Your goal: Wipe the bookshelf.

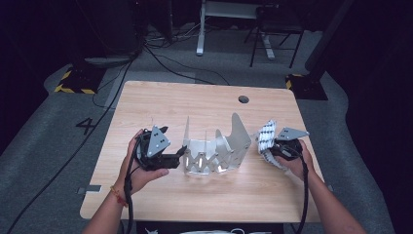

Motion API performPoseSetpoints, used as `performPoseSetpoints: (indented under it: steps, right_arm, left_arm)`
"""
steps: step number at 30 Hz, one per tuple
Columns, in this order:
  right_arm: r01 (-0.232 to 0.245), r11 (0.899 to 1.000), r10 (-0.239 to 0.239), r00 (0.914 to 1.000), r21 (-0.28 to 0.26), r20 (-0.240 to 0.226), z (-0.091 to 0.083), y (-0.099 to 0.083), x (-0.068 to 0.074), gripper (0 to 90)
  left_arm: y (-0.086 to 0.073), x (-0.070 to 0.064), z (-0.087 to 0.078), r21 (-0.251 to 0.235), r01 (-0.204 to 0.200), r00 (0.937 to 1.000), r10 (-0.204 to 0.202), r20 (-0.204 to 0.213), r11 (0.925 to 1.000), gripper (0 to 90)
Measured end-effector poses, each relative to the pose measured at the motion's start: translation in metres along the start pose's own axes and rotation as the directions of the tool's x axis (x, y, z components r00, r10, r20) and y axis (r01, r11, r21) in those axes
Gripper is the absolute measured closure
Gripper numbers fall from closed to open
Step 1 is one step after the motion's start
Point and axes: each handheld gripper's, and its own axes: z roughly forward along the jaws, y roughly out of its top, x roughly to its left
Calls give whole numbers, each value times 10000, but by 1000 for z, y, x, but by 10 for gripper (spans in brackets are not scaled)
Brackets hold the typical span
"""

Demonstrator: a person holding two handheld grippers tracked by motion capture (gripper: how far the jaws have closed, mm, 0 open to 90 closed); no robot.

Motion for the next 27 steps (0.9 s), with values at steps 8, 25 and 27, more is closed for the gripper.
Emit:
performPoseSetpoints:
  steps: [8, 25, 27]
  right_arm:
    - [-1182, 9918, 1151, 9914, 493, 627, 22, -10, -39, 754]
    - [-1203, 9869, 1116, 9902, 1075, 836, 51, -5, -43, 741]
    - [-1302, 9859, 1224, 9894, 1049, 778, 55, -3, -44, 727]
  left_arm:
    - [-58, 1, 23, 2008, -162, 9991, 80, 415, 9795, 179]
    - [-112, -7, 46, 3120, -848, 9833, 289, 1797, 9463, 182]
    - [-115, -5, 46, 3063, -633, 9818, 43, 1897, 9498, 182]
